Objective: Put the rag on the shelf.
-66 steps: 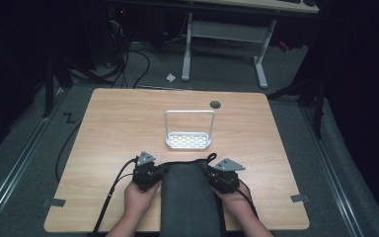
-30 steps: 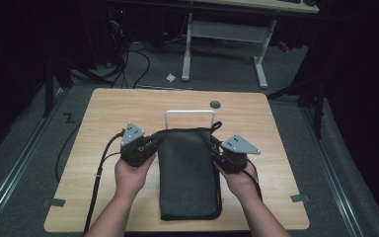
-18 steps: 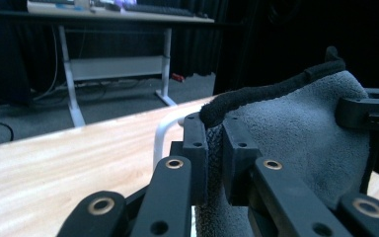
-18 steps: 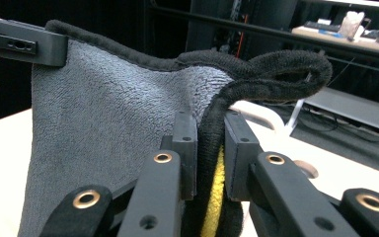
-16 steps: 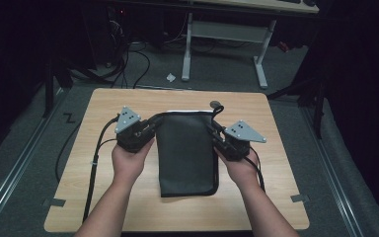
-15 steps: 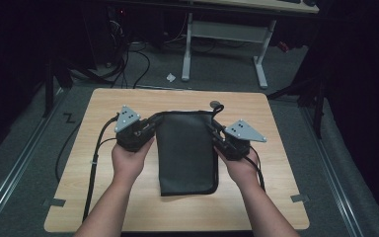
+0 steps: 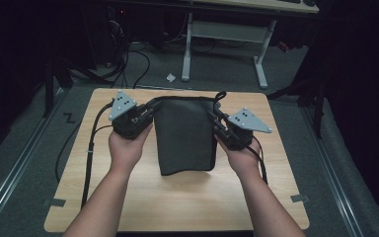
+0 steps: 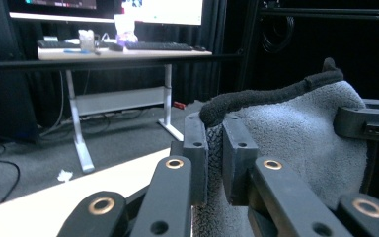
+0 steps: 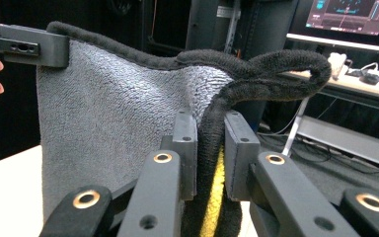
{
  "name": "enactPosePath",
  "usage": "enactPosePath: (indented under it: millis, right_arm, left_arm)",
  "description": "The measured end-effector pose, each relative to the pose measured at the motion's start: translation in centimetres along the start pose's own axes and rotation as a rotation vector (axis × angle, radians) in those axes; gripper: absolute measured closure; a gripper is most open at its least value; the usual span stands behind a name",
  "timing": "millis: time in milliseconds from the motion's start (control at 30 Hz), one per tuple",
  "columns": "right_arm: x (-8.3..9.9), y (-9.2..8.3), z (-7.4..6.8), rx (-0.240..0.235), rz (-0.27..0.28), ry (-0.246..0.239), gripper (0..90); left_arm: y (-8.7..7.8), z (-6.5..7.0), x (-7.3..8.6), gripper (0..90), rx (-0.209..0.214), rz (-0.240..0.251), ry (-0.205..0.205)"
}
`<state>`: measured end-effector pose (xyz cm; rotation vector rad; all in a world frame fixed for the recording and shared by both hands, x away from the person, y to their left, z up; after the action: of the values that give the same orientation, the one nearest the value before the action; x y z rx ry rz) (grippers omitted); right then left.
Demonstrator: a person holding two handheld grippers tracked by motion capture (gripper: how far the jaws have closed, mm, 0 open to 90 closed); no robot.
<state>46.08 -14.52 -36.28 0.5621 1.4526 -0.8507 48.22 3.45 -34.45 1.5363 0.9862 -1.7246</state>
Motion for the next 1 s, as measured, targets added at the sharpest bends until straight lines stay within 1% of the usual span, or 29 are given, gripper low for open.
enactPosePath:
  millis: [133,333,467,667,767,833,900,1000]
  right_arm:
    - [-1.1,0.1,0.3,0.005,0.018,-0.011,79.3]
    - [-2.3,0.3,0.9,0.017,0.023,-0.026,79.3]
    - [-2.8,0.9,1.6,0.022,0.022,-0.035,79.2]
    - [-3.0,2.4,3.4,0.021,0.016,-0.009,79.0]
    - [-3.1,3.0,4.2,0.027,0.008,-0.002,79.1]
    - [-3.3,3.1,4.5,0.030,0.012,-0.002,79.0]
    - [-3.4,3.4,4.9,0.033,0.011,-0.003,79.0]
    - [-3.5,3.9,5.6,0.028,0.018,0.009,79.0]
  left_arm:
    - [0.2,-0.2,-1.1,82.6,-0.001,0.021,0.009]
    - [1.0,-0.5,-2.0,82.9,-0.006,0.022,0.021]
    - [2.2,-1.1,-2.6,82.9,-0.006,0.018,0.026]
    - [4.1,-1.8,-3.2,82.8,-0.009,-0.002,0.035]
    - [5.0,-1.9,-3.6,82.8,-0.020,-0.002,0.056]
    - [5.6,-2.1,-3.8,82.6,-0.027,0.000,0.072]
    - [6.2,-2.3,-4.0,82.5,-0.027,0.000,0.080]
    - [7.2,-2.7,-4.2,82.5,-0.042,-0.012,0.091]
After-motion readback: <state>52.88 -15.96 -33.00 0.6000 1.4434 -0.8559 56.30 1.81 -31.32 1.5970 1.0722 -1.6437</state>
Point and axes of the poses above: each handheld gripper's, and its own axes: y roughly forward along the jaws, x roughly out of its underside, z roughly to its right, the point moved 10 cm from there along y, roughly forward along the jaws, and after that the axes turned 9 degrees about -x, right-handed, at the moved point
